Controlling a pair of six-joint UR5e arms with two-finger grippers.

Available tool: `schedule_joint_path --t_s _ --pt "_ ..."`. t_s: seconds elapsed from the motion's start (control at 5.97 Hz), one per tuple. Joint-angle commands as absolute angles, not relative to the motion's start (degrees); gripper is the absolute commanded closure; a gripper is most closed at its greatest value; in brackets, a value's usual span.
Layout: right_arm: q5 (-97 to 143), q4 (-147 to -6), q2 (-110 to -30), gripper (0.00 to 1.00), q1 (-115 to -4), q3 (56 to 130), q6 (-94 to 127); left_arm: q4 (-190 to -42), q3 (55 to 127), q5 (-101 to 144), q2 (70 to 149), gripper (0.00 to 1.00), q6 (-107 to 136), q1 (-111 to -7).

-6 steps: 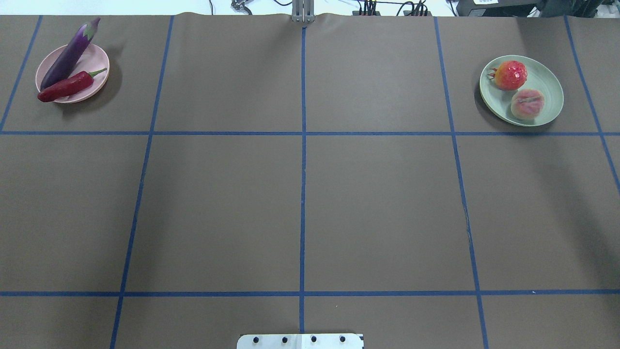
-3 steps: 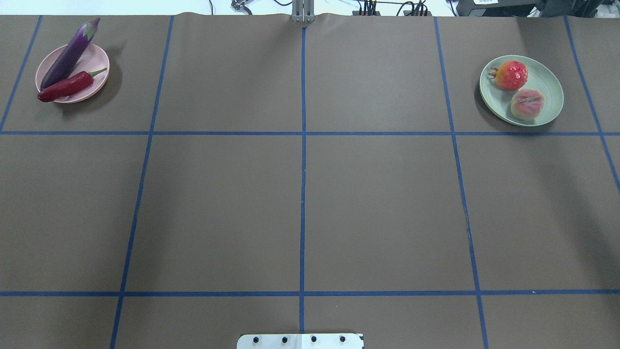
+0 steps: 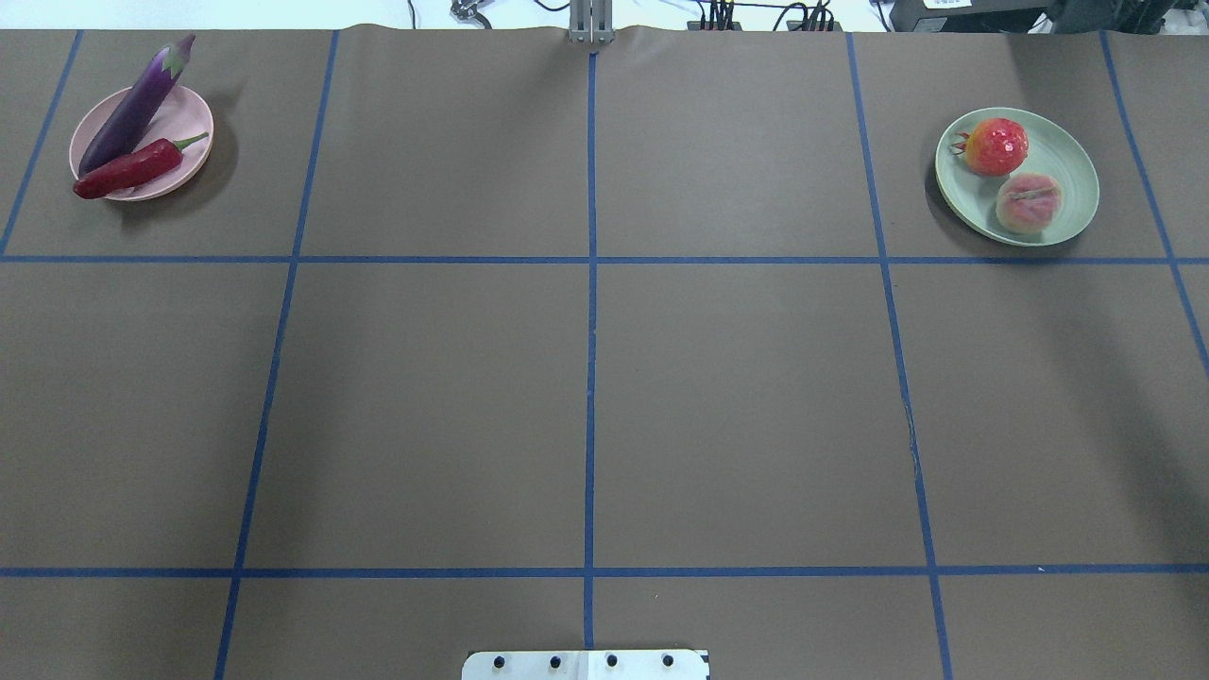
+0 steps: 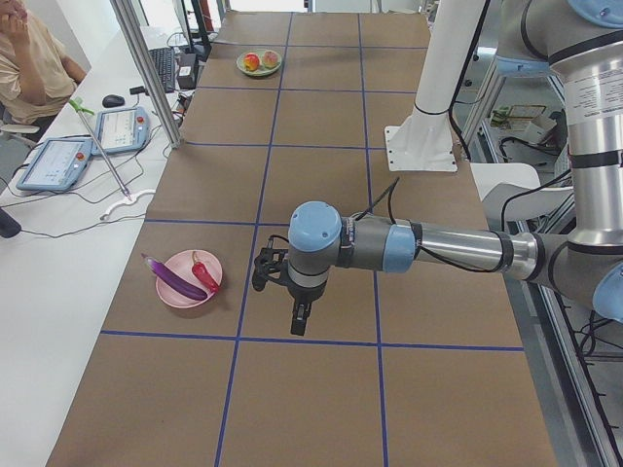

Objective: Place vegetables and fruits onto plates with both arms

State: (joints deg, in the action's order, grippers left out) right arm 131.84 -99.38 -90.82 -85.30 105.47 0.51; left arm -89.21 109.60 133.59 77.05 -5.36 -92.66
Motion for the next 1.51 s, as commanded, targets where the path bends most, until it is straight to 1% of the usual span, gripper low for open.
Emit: schedule_joint_path --t_s 0.0,1.34 --pt "131.75 -99.32 -90.88 0.00 -83.34 105.38 0.70 -89.21 109.60 133.59 76.91 0.00 -5.36 -92.64" --pt "131.75 -99.40 -91.23 0.00 -81.65 105.38 1.14 -89.38 109.34 133.51 76.82 0.00 -5.45 -92.37"
